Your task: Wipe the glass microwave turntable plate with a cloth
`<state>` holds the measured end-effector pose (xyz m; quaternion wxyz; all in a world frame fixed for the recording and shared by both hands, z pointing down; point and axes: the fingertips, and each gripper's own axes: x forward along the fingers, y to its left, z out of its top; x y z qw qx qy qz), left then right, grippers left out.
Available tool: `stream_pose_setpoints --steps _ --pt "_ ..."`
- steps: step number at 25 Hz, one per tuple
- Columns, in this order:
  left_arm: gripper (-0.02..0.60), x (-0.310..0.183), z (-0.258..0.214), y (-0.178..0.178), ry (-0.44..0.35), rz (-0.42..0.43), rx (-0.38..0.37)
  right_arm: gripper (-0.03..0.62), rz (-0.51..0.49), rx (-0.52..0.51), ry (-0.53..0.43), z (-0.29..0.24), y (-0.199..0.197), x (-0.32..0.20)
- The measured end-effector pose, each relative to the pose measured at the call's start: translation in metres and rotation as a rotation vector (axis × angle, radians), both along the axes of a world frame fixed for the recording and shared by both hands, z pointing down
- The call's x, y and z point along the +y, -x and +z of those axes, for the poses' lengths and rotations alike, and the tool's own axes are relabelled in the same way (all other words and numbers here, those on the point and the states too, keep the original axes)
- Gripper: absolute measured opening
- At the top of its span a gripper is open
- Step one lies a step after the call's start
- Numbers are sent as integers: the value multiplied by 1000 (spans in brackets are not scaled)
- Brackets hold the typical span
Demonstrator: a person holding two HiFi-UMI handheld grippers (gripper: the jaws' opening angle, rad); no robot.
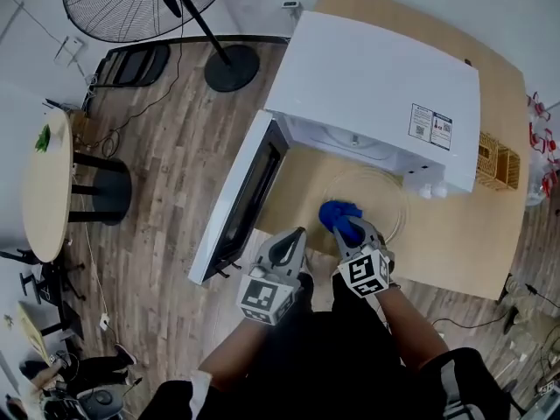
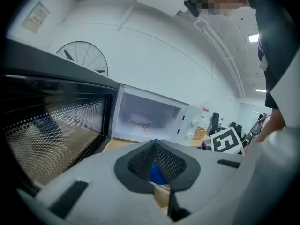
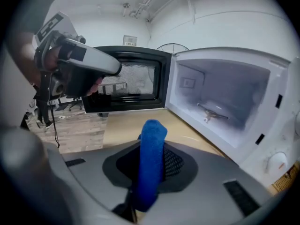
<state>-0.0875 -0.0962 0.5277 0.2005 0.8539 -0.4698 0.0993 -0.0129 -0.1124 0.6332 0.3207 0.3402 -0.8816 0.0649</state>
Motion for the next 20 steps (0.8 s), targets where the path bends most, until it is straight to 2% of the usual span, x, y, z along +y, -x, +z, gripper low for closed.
stream_pose_setpoints --steps 4,6,9,14,20 --pt "2 5 2 9 4 -27 1 64 -82 43 27 18 16 13" --pt "2 7 2 12 5 -38 4 64 -92 73 39 28 17 15" --pt "2 10 1 16 5 -53 4 64 -67 100 46 35 13 12" --pt "1 11 3 14 12 -60 19 64 -54 198 4 38 0 0" --pt "2 9 -1 6 13 -47 30 64 49 204 18 38 -34 -14"
